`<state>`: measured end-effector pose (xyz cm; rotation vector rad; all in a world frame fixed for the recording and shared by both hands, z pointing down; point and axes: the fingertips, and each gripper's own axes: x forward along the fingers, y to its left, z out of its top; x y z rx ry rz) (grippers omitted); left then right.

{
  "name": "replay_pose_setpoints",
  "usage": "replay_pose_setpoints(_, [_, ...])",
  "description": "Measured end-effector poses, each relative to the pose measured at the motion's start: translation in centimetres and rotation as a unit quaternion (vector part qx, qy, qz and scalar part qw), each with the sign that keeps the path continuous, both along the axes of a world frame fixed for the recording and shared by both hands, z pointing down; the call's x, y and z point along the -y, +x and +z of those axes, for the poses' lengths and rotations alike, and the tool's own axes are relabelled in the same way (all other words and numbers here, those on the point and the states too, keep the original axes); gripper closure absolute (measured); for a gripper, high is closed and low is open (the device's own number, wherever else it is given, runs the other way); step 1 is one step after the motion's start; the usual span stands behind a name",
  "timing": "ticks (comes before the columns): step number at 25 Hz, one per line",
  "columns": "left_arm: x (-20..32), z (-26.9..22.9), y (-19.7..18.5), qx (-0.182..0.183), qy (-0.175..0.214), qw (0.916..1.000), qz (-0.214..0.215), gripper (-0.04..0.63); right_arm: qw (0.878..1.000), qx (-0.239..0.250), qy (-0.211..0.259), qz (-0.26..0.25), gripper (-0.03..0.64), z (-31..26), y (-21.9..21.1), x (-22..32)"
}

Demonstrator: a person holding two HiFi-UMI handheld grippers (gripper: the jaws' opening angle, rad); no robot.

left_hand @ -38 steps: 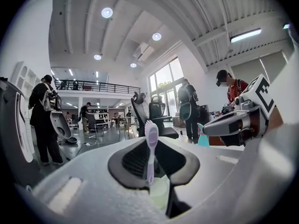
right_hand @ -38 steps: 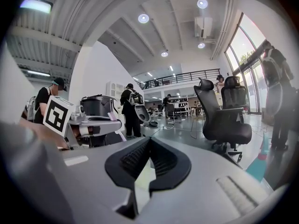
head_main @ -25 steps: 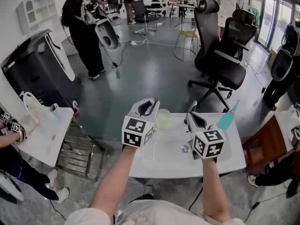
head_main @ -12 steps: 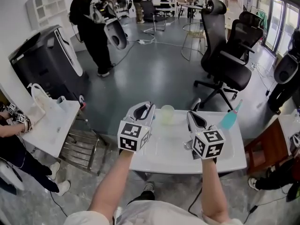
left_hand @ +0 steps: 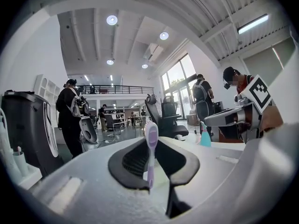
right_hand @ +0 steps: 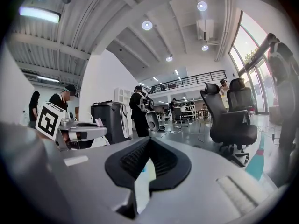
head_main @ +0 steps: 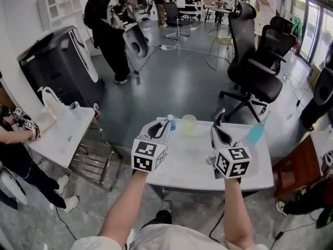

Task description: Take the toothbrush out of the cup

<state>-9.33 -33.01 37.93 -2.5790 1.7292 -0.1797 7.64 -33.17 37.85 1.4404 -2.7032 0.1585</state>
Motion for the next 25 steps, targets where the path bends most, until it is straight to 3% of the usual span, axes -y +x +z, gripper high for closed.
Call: replay_pose_setpoints(25, [-1.5, 0.5, 2.2, 0.005, -0.014, 0.9999, -0.008, 0.549, 1.0, -0.011, 0.007, -0.007, 0.614, -0.8, 2.0, -1.7])
